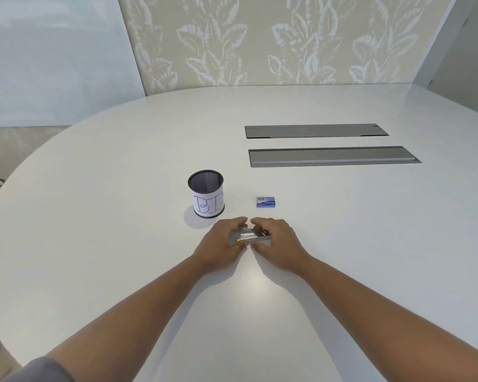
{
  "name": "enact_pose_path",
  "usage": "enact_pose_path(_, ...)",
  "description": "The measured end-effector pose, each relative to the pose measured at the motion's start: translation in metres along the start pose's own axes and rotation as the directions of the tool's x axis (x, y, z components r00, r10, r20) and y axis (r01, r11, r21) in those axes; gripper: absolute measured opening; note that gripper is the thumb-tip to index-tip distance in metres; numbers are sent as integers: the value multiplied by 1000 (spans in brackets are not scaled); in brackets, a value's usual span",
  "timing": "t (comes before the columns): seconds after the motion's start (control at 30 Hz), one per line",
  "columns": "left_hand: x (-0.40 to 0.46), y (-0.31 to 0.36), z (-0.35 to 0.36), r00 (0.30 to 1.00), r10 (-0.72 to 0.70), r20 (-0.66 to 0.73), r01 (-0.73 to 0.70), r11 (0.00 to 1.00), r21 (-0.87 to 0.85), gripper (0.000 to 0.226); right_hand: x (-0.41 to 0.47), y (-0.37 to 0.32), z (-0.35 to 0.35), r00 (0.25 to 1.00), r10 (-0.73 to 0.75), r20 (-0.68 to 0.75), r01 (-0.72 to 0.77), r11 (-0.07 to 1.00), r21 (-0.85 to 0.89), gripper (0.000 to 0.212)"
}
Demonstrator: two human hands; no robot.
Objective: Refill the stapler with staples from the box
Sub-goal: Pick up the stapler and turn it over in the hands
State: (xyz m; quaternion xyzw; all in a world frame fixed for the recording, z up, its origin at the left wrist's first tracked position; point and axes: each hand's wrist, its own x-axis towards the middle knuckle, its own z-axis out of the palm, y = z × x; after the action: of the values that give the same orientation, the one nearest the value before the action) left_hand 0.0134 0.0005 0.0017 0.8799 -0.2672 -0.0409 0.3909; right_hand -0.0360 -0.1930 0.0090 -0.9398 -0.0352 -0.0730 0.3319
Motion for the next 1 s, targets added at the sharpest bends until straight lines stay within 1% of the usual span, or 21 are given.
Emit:
enact_pose_path(0.1, 5, 1, -3, 999, -36, 2, 36, 995, -96, 55, -2, 2, 6, 999, 4, -35, -5, 1000, -20, 44)
enact_pose_path(0.17, 5, 2, -4, 999, -41, 6, 42, 992, -121, 53, -3, 4, 8, 999, -28, -40, 26, 998, -50, 37)
enact_pose_path(0.27, 5, 3, -5, 999, -43, 26, 46, 985, -166, 51, -3, 4, 9, 998, -49, -34, 47, 997, -58, 31)
enact_pose_path(0.4, 6, 4, -8, 996, -48, 80, 65, 972, -227, 56, -6, 6, 8, 997, -49, -54, 51, 998, 24, 33)
enact_pose_path(0.5, 6, 5, -9, 993, -46, 108, 73, 963, -260, 56, -6, 6, 6, 998, 4, -66, 4, 993, 118, 37)
enact_pose_path(0.63, 6, 6, -11, 994, -60, 93, 87, 944, -318, 37, -6, 8, 7, 996, 39, -78, -24, 982, 186, 31)
enact_pose_path(0.77, 6, 8, -10, 994, -83, 68, 104, 893, -437, 15, -7, 9, 8, 994, 42, -105, -20, 979, 205, 31)
enact_pose_path(0.9, 7, 7, -7, 993, -112, 48, 121, 857, -501, 7, -11, 7, 8, 993, 55, -108, -32, 978, 204, 32)
enact_pose_path(1.0, 9, 7, -6, 989, -145, 27, 134, 808, -574, 4, -14, 5, 7, 994, 56, -90, -34, 972, 230, 35)
